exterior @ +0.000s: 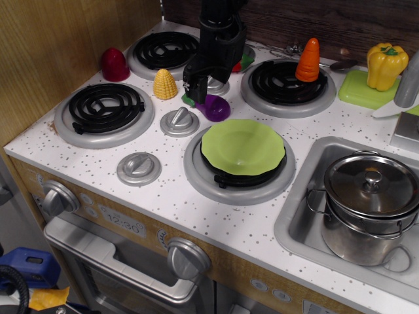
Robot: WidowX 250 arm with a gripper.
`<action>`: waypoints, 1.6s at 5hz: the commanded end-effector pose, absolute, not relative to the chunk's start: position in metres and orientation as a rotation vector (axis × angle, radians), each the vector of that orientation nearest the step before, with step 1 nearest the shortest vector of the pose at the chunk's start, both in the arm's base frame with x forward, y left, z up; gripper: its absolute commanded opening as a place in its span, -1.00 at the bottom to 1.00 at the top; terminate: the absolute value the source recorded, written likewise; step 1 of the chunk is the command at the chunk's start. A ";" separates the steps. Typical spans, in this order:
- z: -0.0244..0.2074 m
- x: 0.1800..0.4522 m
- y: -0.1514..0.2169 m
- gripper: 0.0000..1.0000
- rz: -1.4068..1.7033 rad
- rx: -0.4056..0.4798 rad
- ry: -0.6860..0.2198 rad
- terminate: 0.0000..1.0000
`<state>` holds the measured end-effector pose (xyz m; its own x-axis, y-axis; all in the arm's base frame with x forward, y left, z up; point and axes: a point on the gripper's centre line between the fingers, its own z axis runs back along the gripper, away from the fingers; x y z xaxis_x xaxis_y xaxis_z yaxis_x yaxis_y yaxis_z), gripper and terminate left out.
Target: Put eggplant on plate
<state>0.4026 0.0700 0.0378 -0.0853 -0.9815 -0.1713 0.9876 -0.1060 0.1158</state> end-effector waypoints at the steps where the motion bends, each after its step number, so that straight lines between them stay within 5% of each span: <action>1: 0.056 0.412 0.065 1.00 -1.671 0.275 -0.034 -1.00; 3: 0.042 0.412 0.066 1.00 -1.671 0.208 -0.052 -1.00; 7: 0.018 0.416 0.067 1.00 -1.668 0.216 -0.107 -1.00; 8: 0.012 0.418 0.069 -1.00 -1.651 0.224 -0.106 -1.00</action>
